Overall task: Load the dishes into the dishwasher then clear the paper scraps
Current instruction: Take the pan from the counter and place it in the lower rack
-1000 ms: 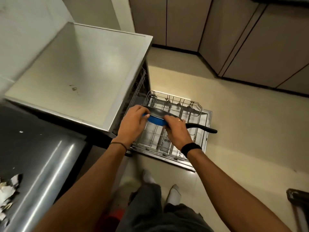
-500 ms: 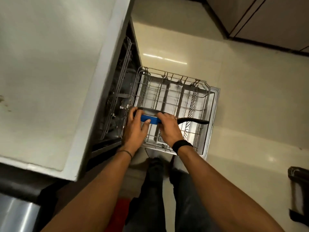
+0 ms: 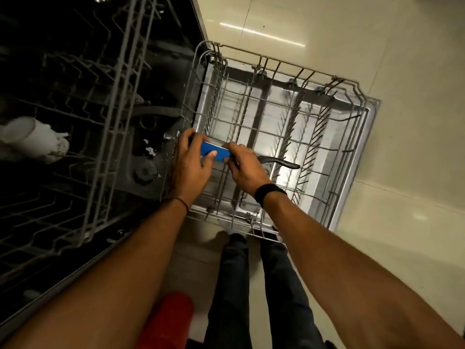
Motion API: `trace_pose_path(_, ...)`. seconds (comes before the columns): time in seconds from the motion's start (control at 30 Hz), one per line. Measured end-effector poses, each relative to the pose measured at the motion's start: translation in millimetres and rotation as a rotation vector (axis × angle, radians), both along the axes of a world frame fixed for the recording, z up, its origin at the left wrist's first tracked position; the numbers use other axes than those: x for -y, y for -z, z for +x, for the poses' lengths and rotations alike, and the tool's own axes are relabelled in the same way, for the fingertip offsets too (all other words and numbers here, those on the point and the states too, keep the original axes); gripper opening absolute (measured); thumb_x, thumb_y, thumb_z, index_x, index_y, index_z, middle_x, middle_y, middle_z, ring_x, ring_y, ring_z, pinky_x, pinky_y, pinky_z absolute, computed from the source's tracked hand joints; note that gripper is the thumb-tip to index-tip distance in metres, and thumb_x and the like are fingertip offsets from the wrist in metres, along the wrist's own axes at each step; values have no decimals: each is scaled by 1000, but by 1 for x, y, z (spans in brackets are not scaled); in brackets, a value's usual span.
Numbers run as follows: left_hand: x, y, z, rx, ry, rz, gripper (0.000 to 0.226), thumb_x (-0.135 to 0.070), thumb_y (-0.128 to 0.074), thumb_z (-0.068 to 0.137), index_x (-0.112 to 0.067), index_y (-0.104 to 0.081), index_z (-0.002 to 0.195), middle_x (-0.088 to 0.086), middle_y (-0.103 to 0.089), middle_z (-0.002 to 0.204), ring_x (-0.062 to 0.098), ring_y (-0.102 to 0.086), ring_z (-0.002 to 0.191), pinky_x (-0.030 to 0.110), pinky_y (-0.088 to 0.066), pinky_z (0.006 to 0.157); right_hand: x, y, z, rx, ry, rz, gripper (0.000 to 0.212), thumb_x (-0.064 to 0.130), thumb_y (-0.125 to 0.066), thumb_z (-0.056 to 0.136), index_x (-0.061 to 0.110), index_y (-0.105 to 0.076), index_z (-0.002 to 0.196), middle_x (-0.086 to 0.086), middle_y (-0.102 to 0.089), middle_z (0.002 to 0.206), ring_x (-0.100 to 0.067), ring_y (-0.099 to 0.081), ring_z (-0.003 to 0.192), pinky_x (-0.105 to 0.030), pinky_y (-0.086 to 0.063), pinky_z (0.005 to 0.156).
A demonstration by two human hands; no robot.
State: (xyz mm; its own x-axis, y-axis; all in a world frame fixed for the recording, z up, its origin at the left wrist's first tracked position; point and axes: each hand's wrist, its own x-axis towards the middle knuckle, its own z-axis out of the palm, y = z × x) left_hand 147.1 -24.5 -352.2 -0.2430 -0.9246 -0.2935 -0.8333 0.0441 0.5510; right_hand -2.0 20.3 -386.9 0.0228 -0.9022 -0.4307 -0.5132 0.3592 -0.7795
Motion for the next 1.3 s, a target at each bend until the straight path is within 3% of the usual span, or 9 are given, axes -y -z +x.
trace_pose_path(0.13, 19, 22, -3, 101, 52, -56, 36, -29, -64, 95, -14, -60, 128, 11, -44, 150, 34, -40, 137, 47, -42, 109, 14, 25, -5, 68, 65, 6, 23, 21, -48, 99, 16, -55, 121, -8, -56, 103, -28, -51, 97, -39, -41, 83)
trace_pose_path(0.27, 41, 40, -19, 115, 44, -32, 48, -42, -59, 94, -18, -60, 135, 11, -47, 150, 43, -40, 138, 50, -31, 118, 28, 41, -17, 172, 232, 111, 22, 50, -52, 97, 29, -47, 92, -3, -51, 96, -24, -49, 88, -34, -39, 73)
trace_pose_path(0.37, 61, 48, -17, 65, 100, -17, 50, -43, -59, 93, -17, -61, 135, 10, -50, 145, 37, -47, 132, 47, -41, 110, 35, 52, -14, 204, 349, 97, 28, 54, -54, 98, 32, -42, 86, 2, -48, 89, -19, -46, 80, -31, -37, 70)
trace_pose_path(0.5, 73, 51, -15, -14, 147, -31, 46, -40, -63, 95, -17, -58, 135, 6, -47, 142, 26, -53, 127, 39, -49, 102, 44, 59, -9, 151, 392, 118, 29, 49, -48, 103, 21, -44, 96, -6, -51, 98, -28, -52, 89, -41, -45, 76)
trace_pose_path(0.63, 67, 55, -12, -95, 116, -32, 43, -33, -64, 97, -18, -56, 137, 4, -39, 153, 16, -42, 138, 21, -38, 108, 47, 52, -3, 165, 398, 139, 30, 47, -49, 103, 17, -47, 100, -8, -52, 103, -30, -54, 94, -41, -47, 80)
trace_pose_path(0.9, 59, 59, -25, 23, 192, -70, 50, -33, -64, 95, -23, -53, 143, 5, -32, 161, 44, -16, 153, 55, -26, 123, 28, 67, -16, 410, 547, 230, 55, 62, -56, 94, 7, -54, 101, -9, -59, 91, -21, -58, 79, -34, -50, 75)
trace_pose_path(1.03, 55, 64, -34, 114, 227, -128, 66, -35, -66, 94, -31, -41, 155, 0, -22, 169, 40, -8, 155, 57, -26, 119, 27, 78, -15, 485, 586, 290, 57, 67, -52, 93, 15, -55, 115, -14, -65, 119, -28, -65, 110, -46, -54, 99)
trace_pose_path(1.17, 60, 72, -30, 124, 226, -144, 83, -34, -68, 91, -31, -25, 162, 3, -12, 171, 33, -11, 156, 53, -24, 120, 34, 83, -18, 556, 664, 310, 41, 68, -53, 90, 34, -52, 111, 1, -66, 120, -17, -67, 111, -41, -55, 100)
trace_pose_path(1.3, 69, 79, -29, 57, 101, -38, 86, -30, -70, 93, -29, -21, 163, 9, -9, 171, 34, -15, 155, 47, -23, 125, 37, 89, -24, 497, 684, 294, 40, 51, -53, 101, 21, -49, 128, -4, -64, 120, -20, -67, 108, -35, -59, 92)
